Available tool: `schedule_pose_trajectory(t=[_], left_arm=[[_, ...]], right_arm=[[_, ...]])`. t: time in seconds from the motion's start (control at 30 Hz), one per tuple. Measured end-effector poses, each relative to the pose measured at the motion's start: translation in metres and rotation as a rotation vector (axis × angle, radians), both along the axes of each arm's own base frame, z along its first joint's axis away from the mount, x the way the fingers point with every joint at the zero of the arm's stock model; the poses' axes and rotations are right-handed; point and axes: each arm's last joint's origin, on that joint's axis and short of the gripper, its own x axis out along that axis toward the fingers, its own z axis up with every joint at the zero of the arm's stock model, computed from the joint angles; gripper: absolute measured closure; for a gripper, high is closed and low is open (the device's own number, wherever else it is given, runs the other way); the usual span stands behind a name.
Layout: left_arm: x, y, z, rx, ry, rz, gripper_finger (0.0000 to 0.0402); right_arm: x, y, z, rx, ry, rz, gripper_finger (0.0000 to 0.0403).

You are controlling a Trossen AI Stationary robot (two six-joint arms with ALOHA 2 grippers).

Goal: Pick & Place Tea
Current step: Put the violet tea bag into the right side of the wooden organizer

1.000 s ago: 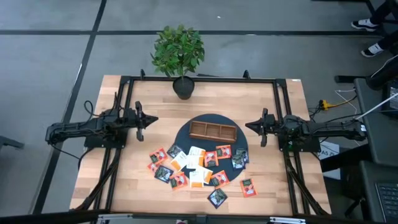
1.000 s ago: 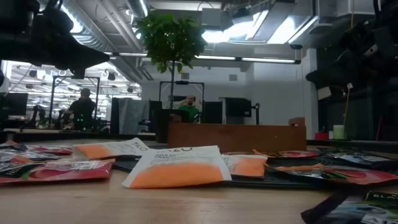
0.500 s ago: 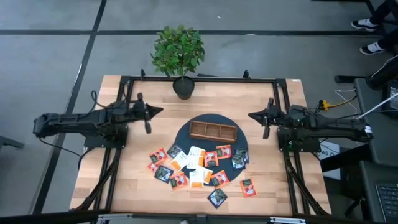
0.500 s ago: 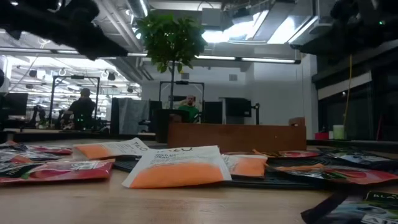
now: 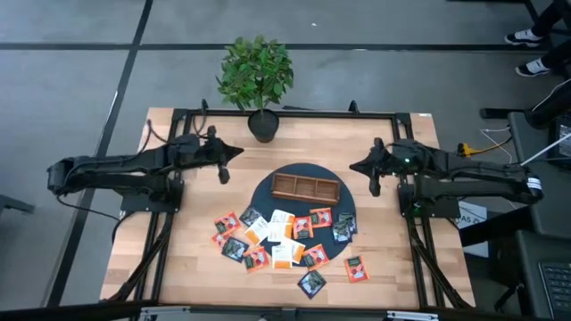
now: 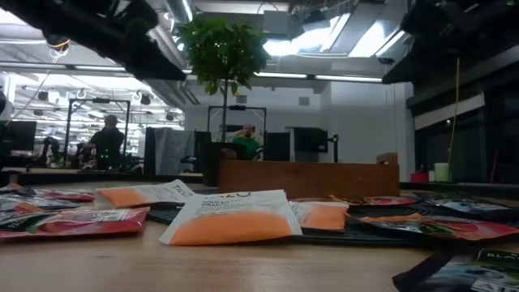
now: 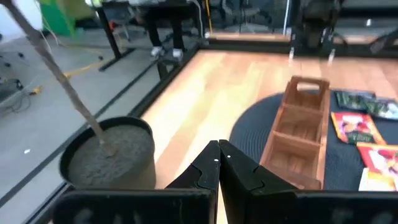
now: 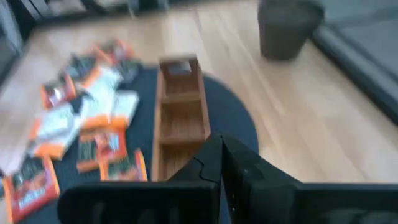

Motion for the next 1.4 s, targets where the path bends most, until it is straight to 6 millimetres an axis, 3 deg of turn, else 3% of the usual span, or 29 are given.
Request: schedule_pose_trajectory(t=[0.2, 0.53, 0.9, 1.4], left_arm=[[0.017, 0.001, 0.002, -0.028, 0.079, -0.039, 0.0399], [0.024, -0.029, 0.007, -0.031, 0.168, -0.147, 0.0399], [0.024, -0.059, 0.005, -0.065, 0.166, -0.177, 0.0399], [0.021, -0.066, 0.002, -0.082, 0.198, -0.188, 0.0398]], right_arm=[[0.017, 0.002, 0.012, 0.079, 0.147, 0.039, 0.0397], [0.038, 0.025, 0.015, 0.119, 0.290, 0.141, 0.0399], [0.038, 0.060, 0.009, 0.164, 0.381, 0.110, 0.0400], [0.042, 0.101, -0.004, 0.239, 0.436, 0.114, 0.0400]])
